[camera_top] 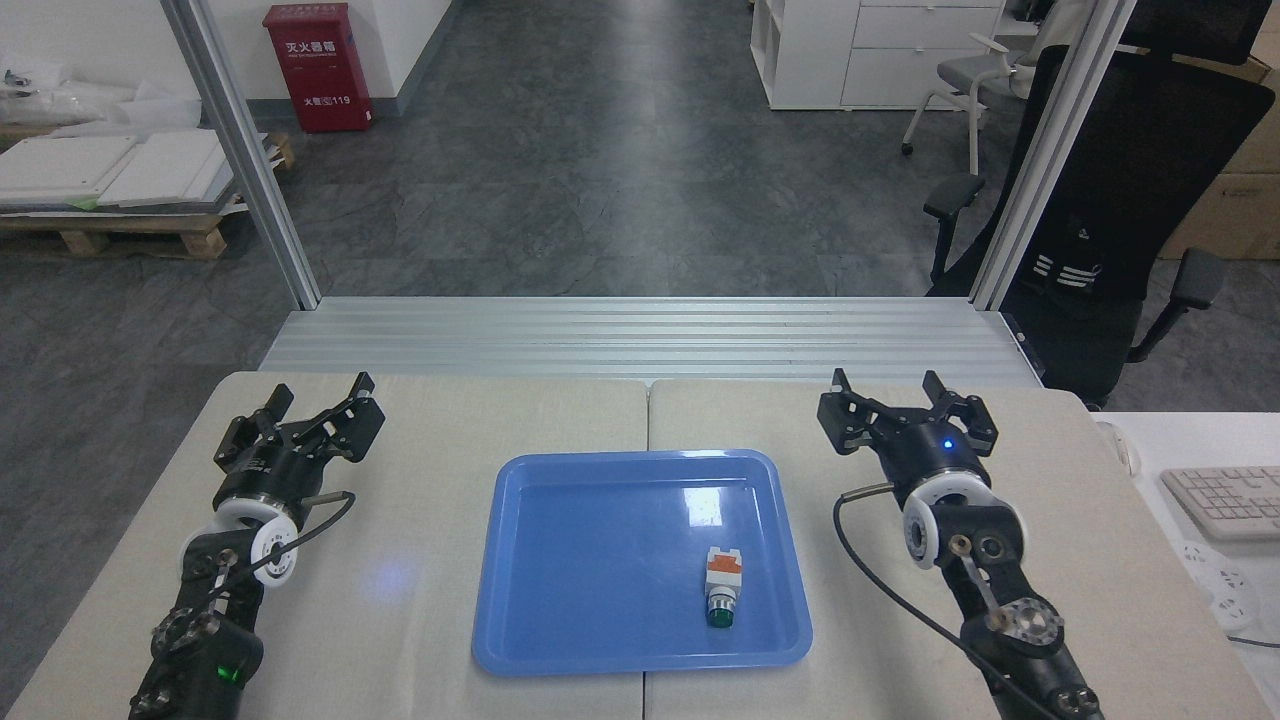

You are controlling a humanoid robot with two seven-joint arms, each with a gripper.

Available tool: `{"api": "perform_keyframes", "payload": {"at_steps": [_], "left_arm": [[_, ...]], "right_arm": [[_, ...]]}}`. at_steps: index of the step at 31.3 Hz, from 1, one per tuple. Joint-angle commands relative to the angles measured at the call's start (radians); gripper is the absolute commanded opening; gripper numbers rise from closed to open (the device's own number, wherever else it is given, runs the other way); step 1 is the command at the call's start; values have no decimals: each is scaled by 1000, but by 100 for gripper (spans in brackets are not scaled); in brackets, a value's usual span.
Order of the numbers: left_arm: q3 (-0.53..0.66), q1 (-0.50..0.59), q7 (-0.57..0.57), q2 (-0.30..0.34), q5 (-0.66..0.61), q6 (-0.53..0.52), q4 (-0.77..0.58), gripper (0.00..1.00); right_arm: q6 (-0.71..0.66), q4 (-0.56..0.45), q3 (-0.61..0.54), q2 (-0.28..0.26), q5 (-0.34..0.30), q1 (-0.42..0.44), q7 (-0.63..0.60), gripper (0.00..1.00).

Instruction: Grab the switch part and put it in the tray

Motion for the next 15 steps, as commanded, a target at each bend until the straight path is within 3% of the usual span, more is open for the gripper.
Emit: {"api": "perform_keyframes", "payload": {"at_steps": [1, 3, 15], "left_arm": [[0, 0, 1, 0, 0, 0, 0, 100], [0, 0, 1, 0, 0, 0, 0, 100], [0, 0, 1, 0, 0, 0, 0, 100]], "right_arm": [[-179, 65, -62, -135, -150, 10, -146, 100], [-180, 71, -62, -142, -175, 14, -151, 100], [-179, 86, -63, -140, -177, 10, -159, 100]]}}
